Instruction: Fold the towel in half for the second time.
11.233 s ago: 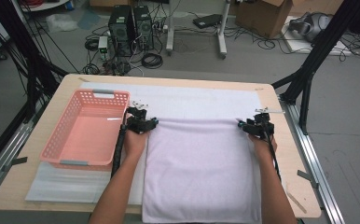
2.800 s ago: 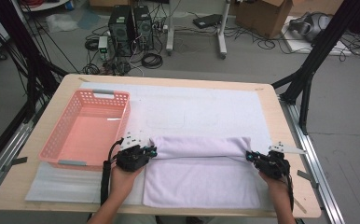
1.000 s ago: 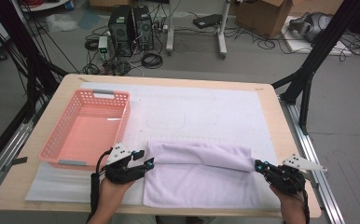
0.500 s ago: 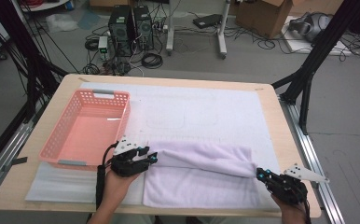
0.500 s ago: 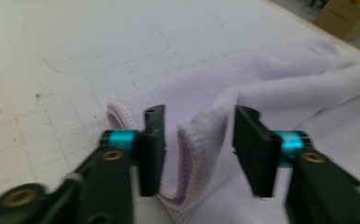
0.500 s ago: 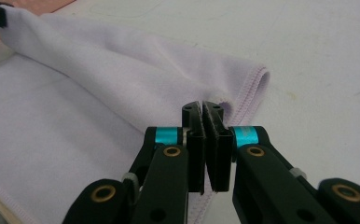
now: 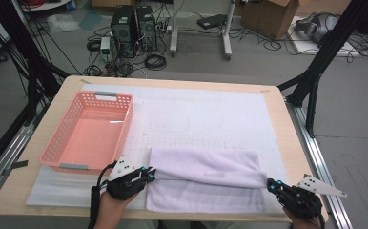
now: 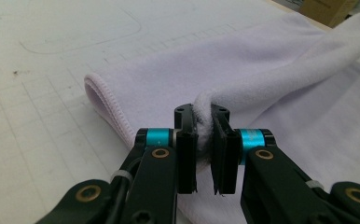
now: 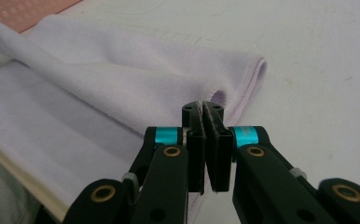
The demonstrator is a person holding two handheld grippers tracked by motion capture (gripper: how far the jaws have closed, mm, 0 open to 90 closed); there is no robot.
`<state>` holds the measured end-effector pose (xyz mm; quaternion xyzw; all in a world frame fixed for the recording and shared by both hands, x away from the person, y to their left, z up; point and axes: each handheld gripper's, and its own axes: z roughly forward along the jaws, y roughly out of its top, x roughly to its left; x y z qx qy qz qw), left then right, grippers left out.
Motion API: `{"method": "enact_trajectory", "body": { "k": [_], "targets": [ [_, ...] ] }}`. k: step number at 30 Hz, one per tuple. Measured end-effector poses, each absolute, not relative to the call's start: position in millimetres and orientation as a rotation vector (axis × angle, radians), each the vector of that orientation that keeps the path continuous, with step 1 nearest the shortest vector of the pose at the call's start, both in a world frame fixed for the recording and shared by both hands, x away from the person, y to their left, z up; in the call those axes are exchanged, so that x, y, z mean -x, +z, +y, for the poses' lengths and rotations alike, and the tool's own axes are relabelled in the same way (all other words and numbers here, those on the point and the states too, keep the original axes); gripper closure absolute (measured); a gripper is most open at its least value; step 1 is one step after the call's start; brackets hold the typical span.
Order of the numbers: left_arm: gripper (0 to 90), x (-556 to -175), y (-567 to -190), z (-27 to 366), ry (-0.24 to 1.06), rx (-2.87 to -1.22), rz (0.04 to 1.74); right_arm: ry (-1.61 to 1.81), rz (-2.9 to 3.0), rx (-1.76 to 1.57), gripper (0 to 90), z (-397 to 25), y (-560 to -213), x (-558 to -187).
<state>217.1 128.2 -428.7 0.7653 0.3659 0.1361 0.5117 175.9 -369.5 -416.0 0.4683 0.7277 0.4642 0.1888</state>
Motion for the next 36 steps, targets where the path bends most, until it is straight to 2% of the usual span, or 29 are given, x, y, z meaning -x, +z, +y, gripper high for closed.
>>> {"method": "enact_trajectory", "body": {
  "k": [7, 9, 10, 11, 12, 14, 18, 23, 26, 28, 32, 36],
  "targets": [
    [79.0, -195.9, -435.1, 134.1, 0.305, -1.883, 0.842, 1.270, 2.099, -1.310, 87.4, -366.3, -415.7, -152.7],
    [73.4, -193.4, -435.5, 136.6, 0.289, -1.877, 0.847, 1.251, 2.121, -1.320, 86.4, -366.9, -417.7, -147.2],
    [65.2, -193.2, -434.9, 137.8, 0.280, -1.861, 0.857, 1.229, 2.140, -1.335, 82.0, -368.0, -419.3, -146.1],
    [57.1, -193.7, -433.2, 139.3, 0.274, -1.842, 0.857, 1.196, 2.130, -1.355, 71.4, -369.2, -420.2, -145.1],
    [52.3, -194.3, -430.5, 140.6, 0.282, -1.824, 0.854, 1.190, 2.093, -1.383, 65.0, -371.4, -419.8, -144.3],
    [47.1, -196.5, -423.2, 142.7, 0.305, -1.790, 0.852, 1.237, 2.016, -1.409, 60.5, -376.6, -415.2, -145.3],
    [46.8, -205.3, -417.5, 140.9, 0.315, -1.773, 0.856, 1.224, 2.029, -1.367, 64.0, -363.2, -410.1, -156.4],
    [48.6, -219.2, -425.3, 133.1, 0.321, -1.794, 0.917, 1.113, 2.180, -1.276, 70.9, -331.8, -426.8, -176.5],
    [47.7, -225.4, -426.9, 131.5, 0.328, -1.787, 0.932, 0.929, 2.267, -1.283, 74.0, -331.4, -437.9, -180.7],
    [45.1, -229.5, -427.3, 130.2, 0.338, -1.784, 0.939, 0.925, 2.262, -1.299, 74.1, -336.4, -433.2, -179.3],
    [40.0, -237.5, -426.9, 127.2, 0.341, -1.771, 0.956, 1.009, 2.180, -1.299, 69.2, -343.3, -424.4, -183.0],
    [39.3, -246.2, -424.5, 123.4, 0.349, -1.773, 0.958, 1.066, 2.093, -1.315, 59.7, -345.5, -424.5, -202.4]
  ]
}}
